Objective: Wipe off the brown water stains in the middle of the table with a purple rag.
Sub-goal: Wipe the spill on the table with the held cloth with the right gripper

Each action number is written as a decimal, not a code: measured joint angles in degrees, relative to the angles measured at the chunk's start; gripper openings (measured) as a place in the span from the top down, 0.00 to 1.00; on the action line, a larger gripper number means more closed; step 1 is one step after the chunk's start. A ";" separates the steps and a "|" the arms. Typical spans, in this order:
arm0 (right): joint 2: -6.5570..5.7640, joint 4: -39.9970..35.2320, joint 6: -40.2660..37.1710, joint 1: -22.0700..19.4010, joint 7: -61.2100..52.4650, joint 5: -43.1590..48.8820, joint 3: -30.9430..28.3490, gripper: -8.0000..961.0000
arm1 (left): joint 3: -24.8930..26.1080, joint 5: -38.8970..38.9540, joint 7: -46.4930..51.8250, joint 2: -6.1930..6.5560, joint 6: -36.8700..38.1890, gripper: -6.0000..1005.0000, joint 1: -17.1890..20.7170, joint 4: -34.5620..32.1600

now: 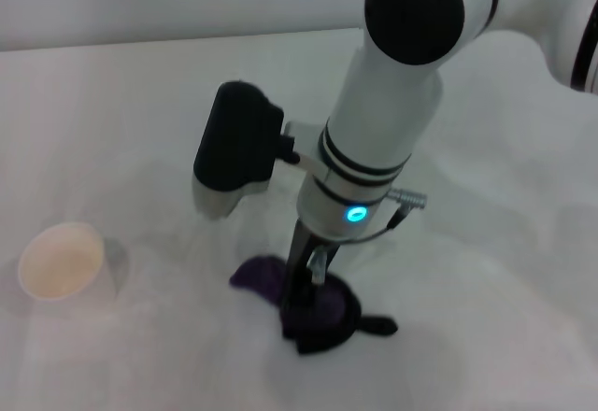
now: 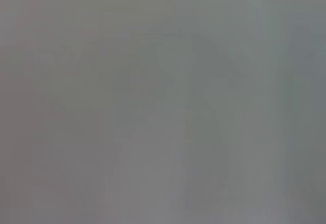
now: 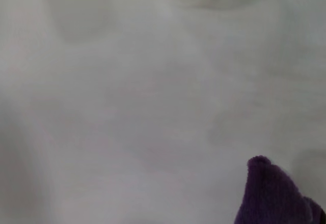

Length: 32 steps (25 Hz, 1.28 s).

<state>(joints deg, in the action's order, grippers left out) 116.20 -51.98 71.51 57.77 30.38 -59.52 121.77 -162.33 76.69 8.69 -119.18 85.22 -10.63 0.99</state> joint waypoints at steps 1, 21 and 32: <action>-0.01 -0.01 0.07 -0.34 1.07 -1.32 0.00 0.91 | 0.00 0.00 0.00 0.00 -0.01 0.11 -0.01 -0.01; -0.97 -1.67 7.28 -10.85 5.48 31.78 -37.60 0.91 | 0.09 0.14 0.19 0.20 -0.07 0.11 -0.09 -0.03; -1.43 3.18 4.44 -12.04 7.28 40.61 -47.35 0.91 | 0.09 0.13 0.19 0.17 -0.05 0.11 -0.17 -0.03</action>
<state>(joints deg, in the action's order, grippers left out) 114.76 -48.80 75.95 45.73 37.65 -18.91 74.41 -162.24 76.81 8.88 -119.00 85.17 -10.80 0.96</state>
